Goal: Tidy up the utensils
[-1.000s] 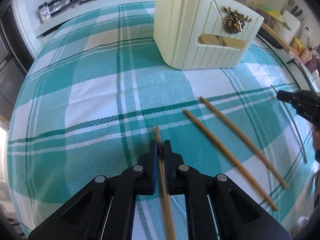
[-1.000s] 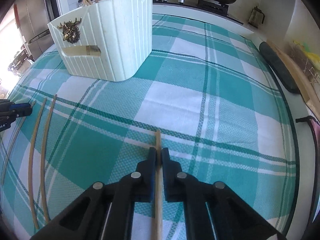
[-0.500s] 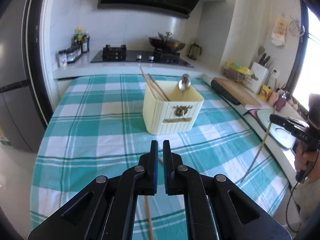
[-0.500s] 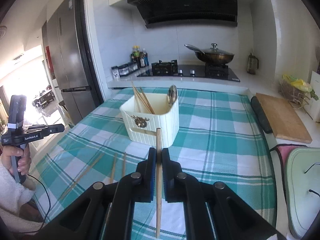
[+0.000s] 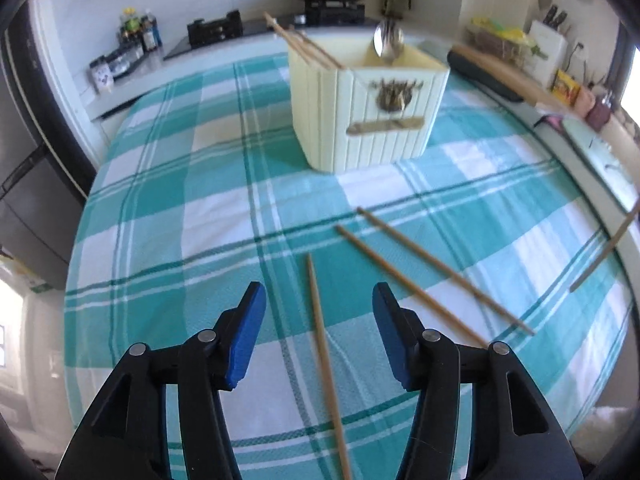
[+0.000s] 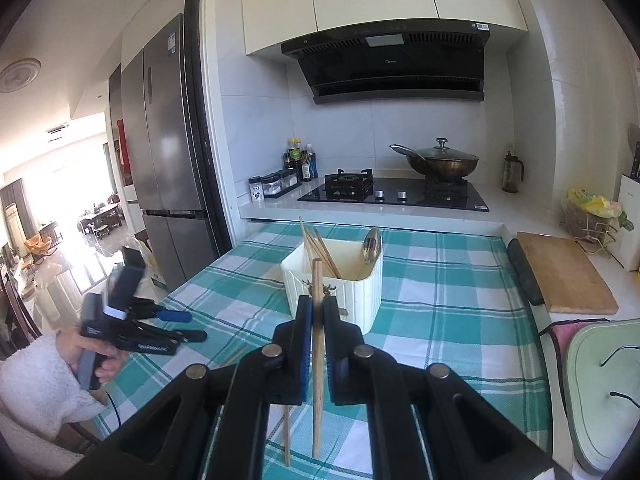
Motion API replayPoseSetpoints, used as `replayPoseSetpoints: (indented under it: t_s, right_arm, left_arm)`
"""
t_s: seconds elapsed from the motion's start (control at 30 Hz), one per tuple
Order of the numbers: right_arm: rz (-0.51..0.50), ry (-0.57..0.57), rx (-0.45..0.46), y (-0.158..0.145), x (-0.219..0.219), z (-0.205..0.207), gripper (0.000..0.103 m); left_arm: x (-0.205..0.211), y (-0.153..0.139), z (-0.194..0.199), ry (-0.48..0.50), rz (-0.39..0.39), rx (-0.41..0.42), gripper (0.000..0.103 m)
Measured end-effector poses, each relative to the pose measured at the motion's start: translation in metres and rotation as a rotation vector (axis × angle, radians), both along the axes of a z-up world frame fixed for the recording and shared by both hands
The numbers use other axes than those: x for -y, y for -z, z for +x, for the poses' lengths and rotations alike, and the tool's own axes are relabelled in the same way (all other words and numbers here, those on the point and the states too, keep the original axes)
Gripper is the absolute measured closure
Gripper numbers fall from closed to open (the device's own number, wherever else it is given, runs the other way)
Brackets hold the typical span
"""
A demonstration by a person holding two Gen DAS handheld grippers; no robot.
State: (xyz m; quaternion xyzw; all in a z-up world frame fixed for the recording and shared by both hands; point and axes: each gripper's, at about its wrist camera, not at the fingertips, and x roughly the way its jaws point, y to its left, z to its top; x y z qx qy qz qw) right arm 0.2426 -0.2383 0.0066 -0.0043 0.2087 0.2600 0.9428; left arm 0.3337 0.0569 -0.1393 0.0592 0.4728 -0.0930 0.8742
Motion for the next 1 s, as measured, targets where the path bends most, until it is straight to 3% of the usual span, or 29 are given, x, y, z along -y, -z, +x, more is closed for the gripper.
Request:
replayPoseSetpoints:
  t_s: [0.17,0.23,0.27,0.3,0.33,0.37,0.47,0.57,0.8,1.0]
  right_arm:
    - [0.01,0.003,-0.008,0.004,0.002,-0.008,0.097]
    - [0.02,0.004,-0.012,0.005,0.005,-0.011,0.097]
    - [0.024,0.004,-0.012,0.006,0.006,-0.013,0.097]
    - [0.025,0.001,-0.013,0.006,0.006,-0.013,0.097]
    - [0.024,0.0,-0.012,0.007,0.006,-0.014,0.097]
    - [0.023,-0.001,-0.01,0.007,0.006,-0.016,0.097]
    - [0.021,-0.004,-0.005,0.008,0.005,-0.017,0.097]
    - [0.03,-0.006,-0.002,0.006,0.004,-0.017,0.097]
    - [0.036,-0.011,0.015,0.002,0.004,-0.02,0.097]
    - [0.041,-0.021,0.025,0.001,-0.003,-0.019,0.097]
  left_arm:
    - [0.013,0.051,0.03,-0.01,0.137,-0.091,0.046]
    - [0.01,0.057,0.036,-0.031,0.129,-0.095,0.044]
    - [0.006,0.057,0.039,-0.04,0.096,-0.106,0.052]
    - [0.004,0.057,0.04,-0.037,0.052,-0.118,0.076]
    - [0.003,0.056,0.041,-0.031,0.017,-0.13,0.093]
    - [0.004,0.056,0.041,-0.027,0.018,-0.13,0.099]
    - [0.008,0.05,0.036,-0.017,0.022,-0.097,0.1]
    - [-0.001,0.02,0.022,-0.048,-0.062,-0.008,0.1]
    - [-0.035,-0.081,-0.04,-0.074,-0.244,0.248,0.1]
    - [-0.051,-0.12,-0.074,-0.094,-0.309,0.369,0.1]
